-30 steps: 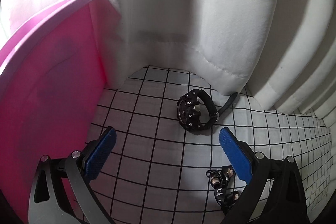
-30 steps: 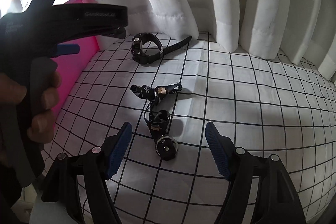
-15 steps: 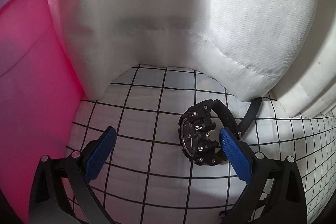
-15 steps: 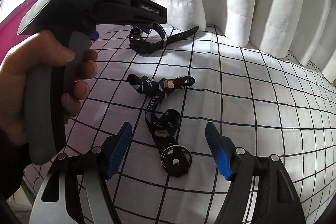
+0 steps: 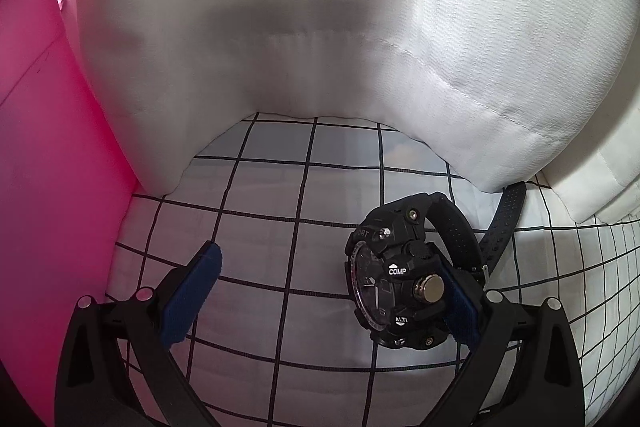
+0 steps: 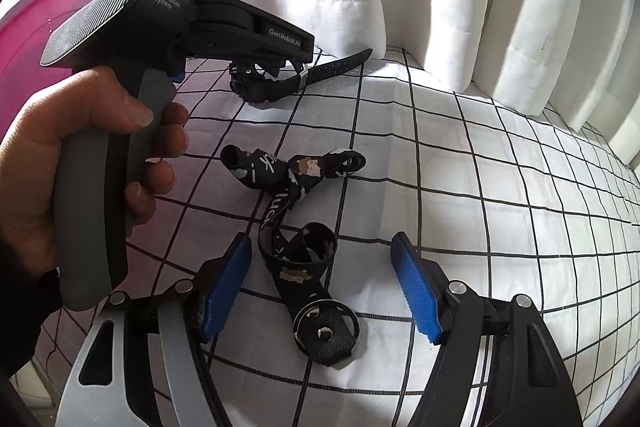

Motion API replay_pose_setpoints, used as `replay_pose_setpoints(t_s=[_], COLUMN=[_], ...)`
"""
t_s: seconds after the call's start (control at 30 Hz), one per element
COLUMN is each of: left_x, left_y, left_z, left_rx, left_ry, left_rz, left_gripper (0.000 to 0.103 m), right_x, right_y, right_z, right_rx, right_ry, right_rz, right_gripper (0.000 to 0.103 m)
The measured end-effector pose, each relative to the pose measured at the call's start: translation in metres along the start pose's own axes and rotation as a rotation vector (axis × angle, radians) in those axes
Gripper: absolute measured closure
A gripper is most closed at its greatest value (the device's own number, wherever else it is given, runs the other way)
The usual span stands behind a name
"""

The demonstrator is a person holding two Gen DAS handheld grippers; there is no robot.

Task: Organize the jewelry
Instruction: 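Close the left gripper on the black watch while the right gripper grasps the black keychain, then lift the watch and keychain and carry both over the pink tub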

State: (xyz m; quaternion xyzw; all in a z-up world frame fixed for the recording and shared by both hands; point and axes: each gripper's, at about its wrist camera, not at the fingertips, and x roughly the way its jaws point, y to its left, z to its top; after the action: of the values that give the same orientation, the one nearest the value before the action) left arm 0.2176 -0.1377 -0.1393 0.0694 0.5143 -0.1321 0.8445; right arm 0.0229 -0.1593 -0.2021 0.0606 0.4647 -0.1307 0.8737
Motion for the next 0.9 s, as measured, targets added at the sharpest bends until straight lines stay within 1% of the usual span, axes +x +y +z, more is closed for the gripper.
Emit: replay_pose_setpoints(t_s=[0.1, 0.17, 0.33, 0.43, 0.47, 0.5, 0.53, 0.57, 0.6, 0.63, 0.7, 0.73, 0.77, 0.8, 0.9], left_x=[0.007, 0.011, 0.012, 0.013, 0.013, 0.013, 0.012, 0.009, 0.007, 0.005, 0.000, -0.002, -0.003, -0.004, -0.006], left_y=[0.000, 0.000, 0.002, 0.004, 0.005, 0.005, 0.005, 0.004, 0.003, 0.001, -0.003, -0.004, -0.005, -0.004, 0.001], left_z=[0.001, -0.001, -0.004, -0.006, -0.006, -0.008, -0.009, -0.011, -0.011, -0.012, -0.013, -0.014, -0.014, -0.015, -0.017], left_rx=[0.008, 0.008, -0.013, -0.012, -0.010, -0.009, -0.005, 0.002, 0.010, 0.020, 0.029, 0.033, 0.036, 0.037, 0.017], left_ry=[0.008, 0.022, 0.016, 0.012, 0.010, 0.009, 0.004, -0.003, -0.007, -0.009, -0.013, -0.015, -0.014, -0.010, -0.002], left_rz=[0.001, 0.004, -0.010, -0.011, -0.015, -0.017, -0.019, -0.024, -0.031, -0.037, -0.049, -0.059, -0.071, -0.059, -0.072], left_gripper=[0.006, 0.006, 0.005, 0.006, 0.007, 0.009, 0.012, 0.021, 0.030, 0.035, 0.057, 0.065, 0.080, 0.082, 0.083], right_x=[0.002, 0.003, 0.005, 0.005, 0.005, 0.008, 0.011, 0.012, 0.011, 0.011, 0.013, 0.013, 0.013, 0.012, 0.009], right_y=[0.004, 0.004, 0.007, 0.009, 0.011, 0.012, 0.015, 0.018, 0.020, 0.022, 0.022, 0.021, 0.018, 0.015, 0.006], right_z=[0.000, 0.002, 0.005, 0.006, 0.006, 0.009, 0.011, 0.012, 0.012, 0.012, 0.013, 0.014, 0.015, 0.015, 0.016], right_rx=[-0.019, -0.018, -0.038, -0.052, -0.059, -0.067, -0.084, -0.100, -0.112, -0.119, -0.114, -0.098, -0.078, -0.057, -0.008], right_ry=[-0.001, -0.007, -0.015, -0.021, -0.020, -0.021, -0.022, -0.024, -0.025, -0.024, -0.024, -0.022, -0.022, -0.023, -0.027], right_rz=[-0.024, -0.027, -0.027, -0.011, 0.004, 0.014, 0.020, 0.024, 0.025, 0.029, 0.041, 0.054, 0.067, 0.079, 0.114], right_gripper=[0.034, 0.034, 0.035, 0.043, 0.053, 0.058, 0.068, 0.083, 0.090, 0.095, 0.097, 0.097, 0.097, 0.097, 0.097])
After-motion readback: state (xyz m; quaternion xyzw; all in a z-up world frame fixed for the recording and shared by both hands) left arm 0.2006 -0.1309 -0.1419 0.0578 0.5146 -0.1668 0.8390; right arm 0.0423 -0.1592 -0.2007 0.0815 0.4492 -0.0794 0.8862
